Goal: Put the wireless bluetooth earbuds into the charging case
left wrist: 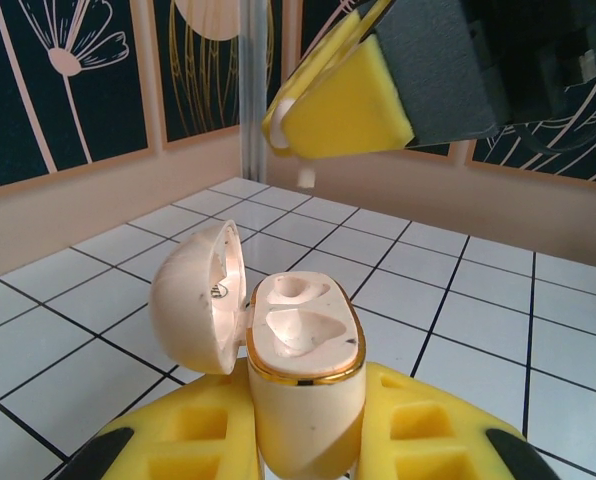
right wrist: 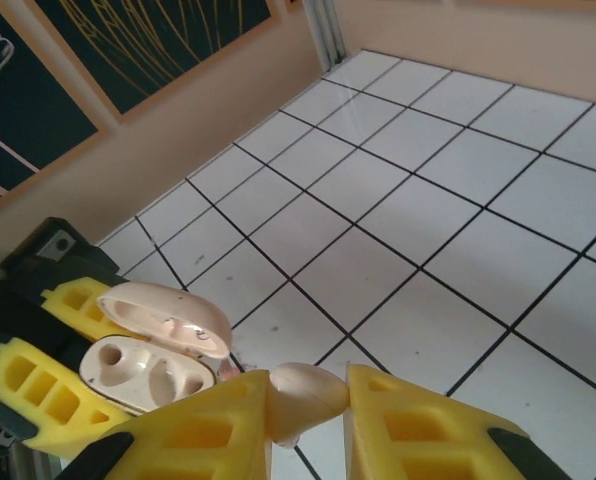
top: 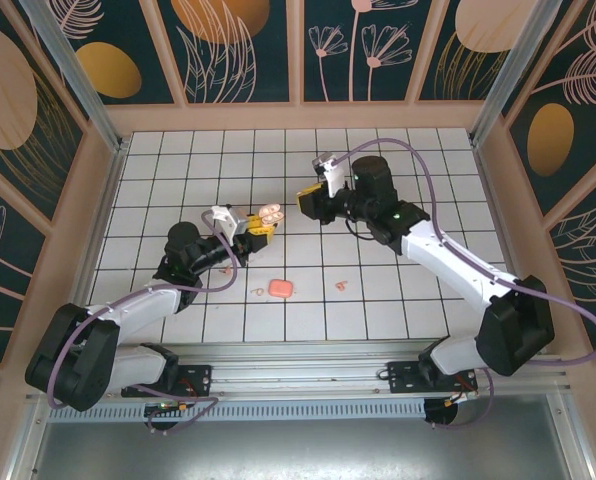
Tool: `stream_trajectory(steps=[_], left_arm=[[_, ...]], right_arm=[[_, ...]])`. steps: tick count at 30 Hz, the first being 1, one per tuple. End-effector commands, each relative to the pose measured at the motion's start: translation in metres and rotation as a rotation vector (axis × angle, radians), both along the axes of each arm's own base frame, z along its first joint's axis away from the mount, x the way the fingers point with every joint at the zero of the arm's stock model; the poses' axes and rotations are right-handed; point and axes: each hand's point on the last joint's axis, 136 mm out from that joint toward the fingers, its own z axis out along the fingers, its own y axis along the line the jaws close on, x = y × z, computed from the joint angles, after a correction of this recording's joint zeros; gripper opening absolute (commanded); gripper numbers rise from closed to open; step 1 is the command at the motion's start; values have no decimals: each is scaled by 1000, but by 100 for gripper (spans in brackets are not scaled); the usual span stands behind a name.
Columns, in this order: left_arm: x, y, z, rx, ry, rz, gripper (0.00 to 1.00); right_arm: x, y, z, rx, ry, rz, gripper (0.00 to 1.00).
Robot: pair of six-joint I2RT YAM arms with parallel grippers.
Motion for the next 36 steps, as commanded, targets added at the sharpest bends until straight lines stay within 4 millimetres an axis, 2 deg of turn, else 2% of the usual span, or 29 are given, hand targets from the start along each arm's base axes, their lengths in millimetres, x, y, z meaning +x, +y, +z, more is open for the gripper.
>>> stream_trajectory(steps=[1, 8, 14, 25, 30, 36], left_arm=[[-7, -4, 27, -45, -86, -34, 4], [-11, -5, 27, -38, -118, -57, 3], [-10, -6, 27, -22, -121, -60, 3], [-10, -4, 40, -23, -153, -47, 4], [-12, -3, 42, -22, -156, -43, 4], [-14, -1, 47, -35, -168, -38, 4]], right_arm=[[-17, 6, 27, 69, -110, 76, 23], [-35, 18, 31, 104, -130, 164, 24], [-30, 28, 23, 87, -116, 162, 24], [-27, 41, 20, 85, -96, 187, 24], [-29, 43, 21, 84, -95, 202, 24], [-26, 42, 10, 26, -87, 182, 24]])
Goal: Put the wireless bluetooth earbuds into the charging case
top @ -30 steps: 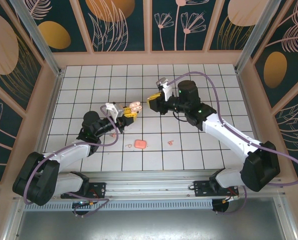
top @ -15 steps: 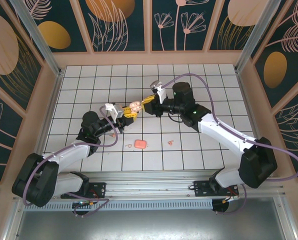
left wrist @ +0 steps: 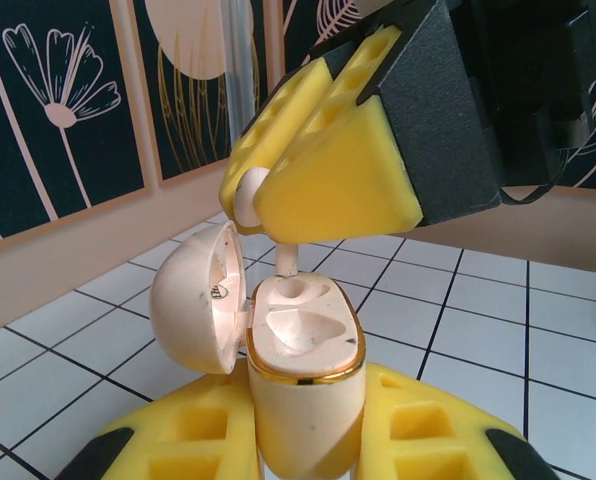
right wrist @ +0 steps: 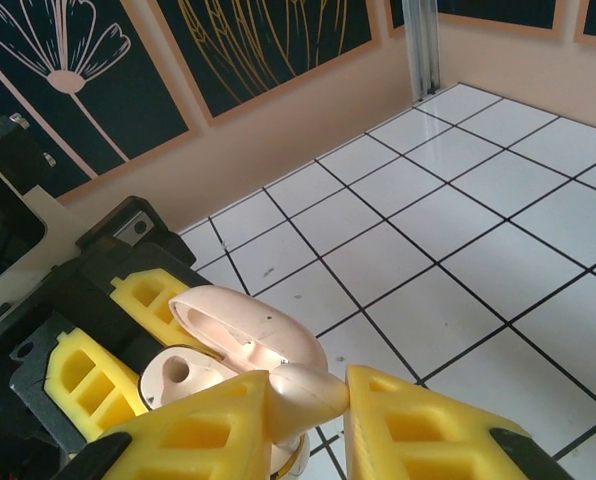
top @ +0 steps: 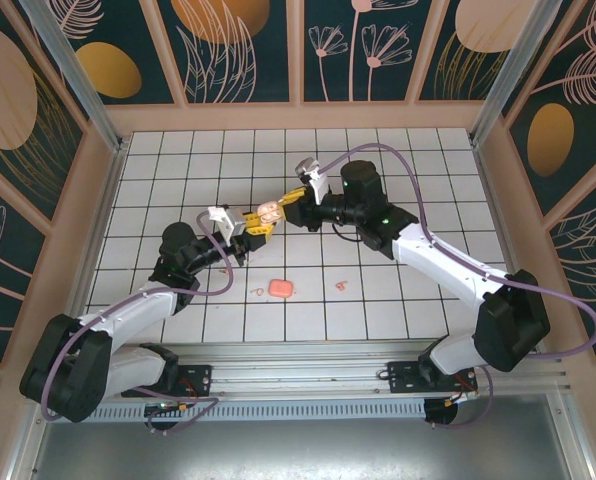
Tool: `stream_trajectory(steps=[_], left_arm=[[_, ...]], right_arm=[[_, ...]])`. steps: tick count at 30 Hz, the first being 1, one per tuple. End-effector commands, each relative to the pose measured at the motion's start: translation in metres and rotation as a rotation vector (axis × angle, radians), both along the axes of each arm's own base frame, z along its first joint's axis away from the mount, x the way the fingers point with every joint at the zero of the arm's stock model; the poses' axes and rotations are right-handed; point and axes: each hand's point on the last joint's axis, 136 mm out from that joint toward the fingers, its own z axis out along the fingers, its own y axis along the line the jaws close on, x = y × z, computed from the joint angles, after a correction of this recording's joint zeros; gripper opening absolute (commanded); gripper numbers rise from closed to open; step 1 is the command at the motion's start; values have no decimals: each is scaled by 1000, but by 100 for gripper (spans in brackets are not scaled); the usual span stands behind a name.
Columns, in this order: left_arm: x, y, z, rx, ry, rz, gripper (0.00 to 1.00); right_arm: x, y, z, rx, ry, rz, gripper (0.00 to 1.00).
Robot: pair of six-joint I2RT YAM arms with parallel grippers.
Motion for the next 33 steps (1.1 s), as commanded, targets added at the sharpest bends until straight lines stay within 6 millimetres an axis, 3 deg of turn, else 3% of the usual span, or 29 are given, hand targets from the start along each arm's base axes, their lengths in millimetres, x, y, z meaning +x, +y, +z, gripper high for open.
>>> stream_trajectory(steps=[1, 10, 27, 33], left_arm=[[-4, -2, 25, -29, -82, -14, 4], [0, -2, 29, -46, -89, -6, 4], [0, -1, 23, -41, -93, 7, 4], [-2, 0, 12, 27, -162, 13, 3]], right_arm=[[-1, 5, -2, -37, -21, 10, 24], [-7, 6, -10, -78, -13, 25, 24], [-20, 9, -3, -65, -27, 77, 23], [-26, 0, 22, -16, -82, 72, 24]])
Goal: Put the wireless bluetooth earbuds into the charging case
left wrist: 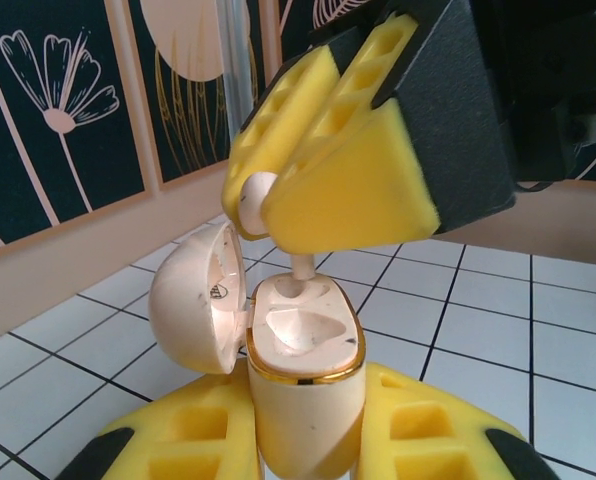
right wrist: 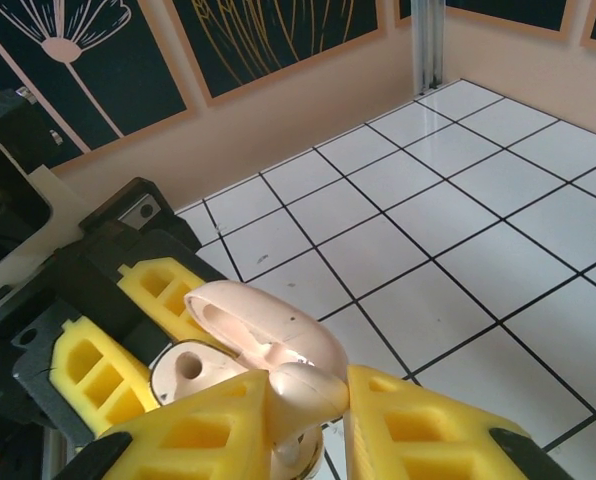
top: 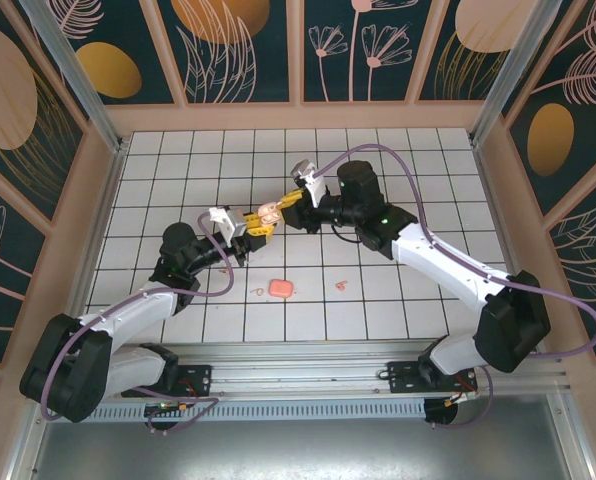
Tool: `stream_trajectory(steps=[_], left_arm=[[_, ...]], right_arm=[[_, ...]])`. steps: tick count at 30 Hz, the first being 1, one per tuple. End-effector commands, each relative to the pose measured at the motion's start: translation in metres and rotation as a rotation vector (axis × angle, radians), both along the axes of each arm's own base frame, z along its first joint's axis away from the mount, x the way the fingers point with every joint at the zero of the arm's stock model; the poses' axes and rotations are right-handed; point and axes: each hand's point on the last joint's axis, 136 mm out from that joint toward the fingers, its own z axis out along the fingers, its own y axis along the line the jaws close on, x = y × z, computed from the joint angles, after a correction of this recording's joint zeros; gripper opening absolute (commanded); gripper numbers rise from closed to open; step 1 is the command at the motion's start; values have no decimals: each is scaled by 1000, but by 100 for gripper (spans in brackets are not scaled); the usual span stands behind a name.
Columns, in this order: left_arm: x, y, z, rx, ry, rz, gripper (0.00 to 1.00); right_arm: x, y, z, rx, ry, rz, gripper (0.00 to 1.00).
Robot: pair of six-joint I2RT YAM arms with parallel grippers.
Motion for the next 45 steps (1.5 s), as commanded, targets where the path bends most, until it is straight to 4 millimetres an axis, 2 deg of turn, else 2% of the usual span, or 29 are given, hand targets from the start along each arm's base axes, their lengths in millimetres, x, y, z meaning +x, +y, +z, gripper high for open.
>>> stream_trajectory(steps=[1, 5, 10, 22, 36, 45], left_arm=[[-2, 1, 9, 25, -139, 9, 3], [-3, 0, -2, 77, -172, 4, 3], [-7, 2, -1, 73, -206, 12, 2], [-9, 2, 11, 39, -225, 7, 2], [-13, 2, 26, -5, -236, -4, 3], [-17, 5, 29, -25, -236, -2, 3]], right_arm=[[-19, -4, 26, 40, -45, 56, 23], [-21, -9, 34, 49, -61, 53, 24], [-22, -9, 33, 59, -53, 59, 24], [-14, 2, 16, 52, -14, 75, 24], [-10, 4, 1, 66, 20, 67, 23], [4, 0, 7, 98, 11, 8, 24]])
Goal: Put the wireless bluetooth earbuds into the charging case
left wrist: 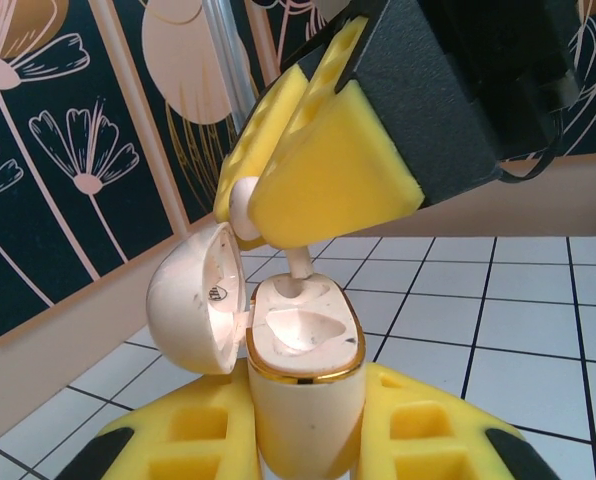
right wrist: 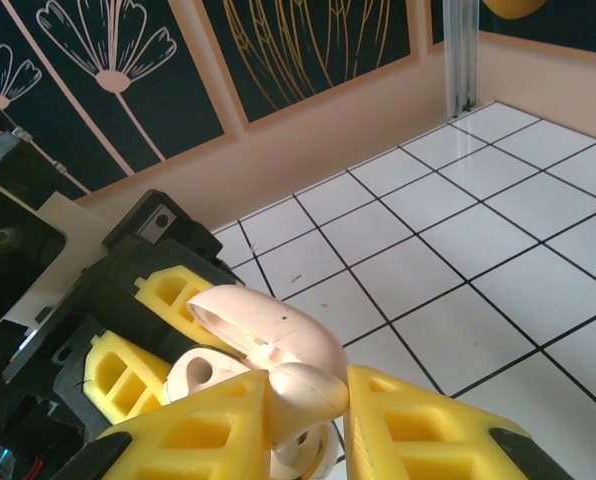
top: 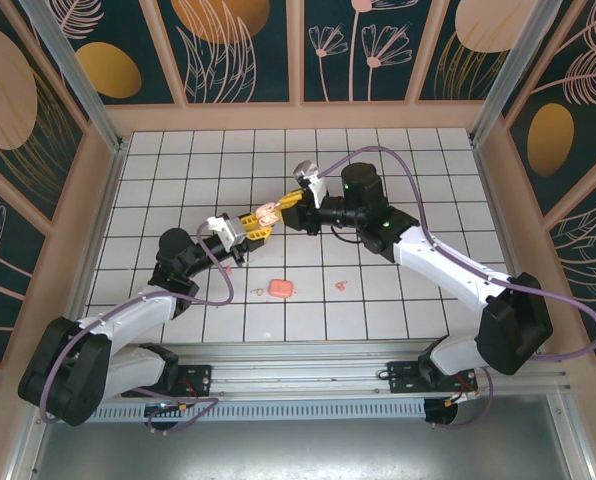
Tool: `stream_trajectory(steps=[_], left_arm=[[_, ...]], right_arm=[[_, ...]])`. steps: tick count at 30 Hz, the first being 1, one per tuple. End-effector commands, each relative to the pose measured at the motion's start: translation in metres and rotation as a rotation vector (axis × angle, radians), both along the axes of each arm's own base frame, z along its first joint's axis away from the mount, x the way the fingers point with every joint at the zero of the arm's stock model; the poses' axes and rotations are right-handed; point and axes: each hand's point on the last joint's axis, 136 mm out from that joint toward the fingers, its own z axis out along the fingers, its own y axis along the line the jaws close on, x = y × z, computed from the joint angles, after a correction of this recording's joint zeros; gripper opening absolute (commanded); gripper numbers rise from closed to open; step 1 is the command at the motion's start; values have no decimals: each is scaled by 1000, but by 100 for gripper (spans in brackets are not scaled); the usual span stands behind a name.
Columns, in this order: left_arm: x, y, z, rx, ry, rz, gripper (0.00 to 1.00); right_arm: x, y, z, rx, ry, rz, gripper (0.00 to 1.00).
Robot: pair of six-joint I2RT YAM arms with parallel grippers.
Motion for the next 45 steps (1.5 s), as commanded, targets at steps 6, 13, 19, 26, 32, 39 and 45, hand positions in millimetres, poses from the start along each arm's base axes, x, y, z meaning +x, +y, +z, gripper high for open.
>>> stream_trajectory(steps=[6, 13, 19, 26, 32, 39, 45], left_arm=[[-12, 1, 25, -68, -69, -28, 3], [-9, 1, 30, -92, -70, -26, 3], [-4, -1, 32, -109, -49, -25, 4], [-4, -2, 40, -148, -54, -42, 4], [-4, -3, 47, -158, -58, -50, 4], [-2, -2, 43, -158, -44, -36, 4], [3, -3, 37, -134, -31, -19, 3]], right_arm=[[9, 3, -4, 14, 26, -11, 24], [1, 5, -2, 22, 31, 34, 24], [1, 7, -7, -5, 39, 23, 24], [2, 5, -15, -41, 40, 10, 24], [-2, 5, -14, -31, 43, 11, 24], [-6, 4, 3, 40, 25, 15, 24], [-11, -5, 19, 60, -6, -6, 24]])
